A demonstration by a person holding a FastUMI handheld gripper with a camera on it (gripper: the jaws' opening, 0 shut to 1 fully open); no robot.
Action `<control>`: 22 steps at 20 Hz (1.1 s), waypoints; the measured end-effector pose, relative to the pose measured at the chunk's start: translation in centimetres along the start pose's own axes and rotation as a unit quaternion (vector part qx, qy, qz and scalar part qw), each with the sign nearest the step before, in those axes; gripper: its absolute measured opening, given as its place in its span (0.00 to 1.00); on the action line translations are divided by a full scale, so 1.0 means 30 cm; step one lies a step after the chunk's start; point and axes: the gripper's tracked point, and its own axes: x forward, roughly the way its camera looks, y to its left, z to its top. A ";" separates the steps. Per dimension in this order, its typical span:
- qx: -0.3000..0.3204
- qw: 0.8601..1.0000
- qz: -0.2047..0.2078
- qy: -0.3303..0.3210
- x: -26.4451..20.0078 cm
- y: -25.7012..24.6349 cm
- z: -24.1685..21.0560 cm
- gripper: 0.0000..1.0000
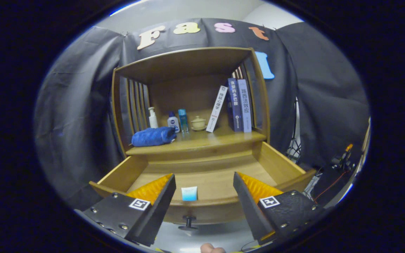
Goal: Pull open the drawer, take out the items inside it, and place them on the countertop above the cabinet.
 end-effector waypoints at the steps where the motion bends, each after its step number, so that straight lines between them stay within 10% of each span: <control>1: -0.010 1.000 0.003 0.012 0.030 0.011 0.017 0.97; 10: -0.068 0.970 0.059 0.224 0.331 0.163 -0.132 0.98; 19: -0.040 0.911 0.047 0.407 0.406 0.161 -0.448 0.98; 22: -0.026 0.902 0.054 0.428 0.402 0.178 -0.481 0.82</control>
